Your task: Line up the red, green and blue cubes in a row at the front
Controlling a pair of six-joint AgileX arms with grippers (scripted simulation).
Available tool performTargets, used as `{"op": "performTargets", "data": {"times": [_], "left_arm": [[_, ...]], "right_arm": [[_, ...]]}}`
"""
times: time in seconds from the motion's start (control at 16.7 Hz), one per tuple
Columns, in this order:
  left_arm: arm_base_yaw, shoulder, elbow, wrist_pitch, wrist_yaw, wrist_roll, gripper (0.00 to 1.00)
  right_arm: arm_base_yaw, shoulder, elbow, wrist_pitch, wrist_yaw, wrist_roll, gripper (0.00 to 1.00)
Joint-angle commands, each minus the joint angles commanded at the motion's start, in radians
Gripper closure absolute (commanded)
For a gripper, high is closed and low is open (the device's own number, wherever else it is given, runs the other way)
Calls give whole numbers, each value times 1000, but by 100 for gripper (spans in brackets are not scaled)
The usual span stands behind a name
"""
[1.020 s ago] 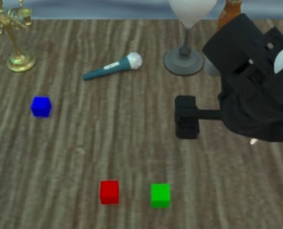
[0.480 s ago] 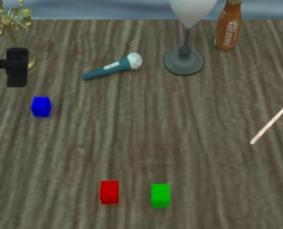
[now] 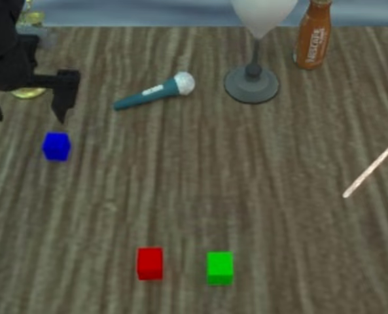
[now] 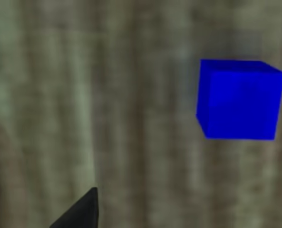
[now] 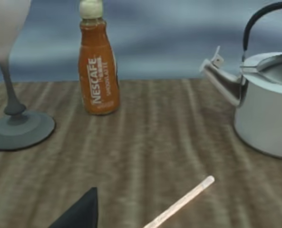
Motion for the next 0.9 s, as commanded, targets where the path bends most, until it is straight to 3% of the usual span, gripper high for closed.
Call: {"op": "performTargets", "data": {"times": [0.3, 0.66, 0.9], "left_arm": [[-9, 139, 140, -72, 4, -2, 0], [-4, 139, 134, -67, 3, -1, 0], [-6, 173, 55, 48, 4, 0, 0]], "right_arm": [[-55, -110, -79, 101, -50, -38, 0], [-55, -110, -79, 101, -50, -38, 0], [-55, -110, -79, 101, -50, -38, 0]]}}
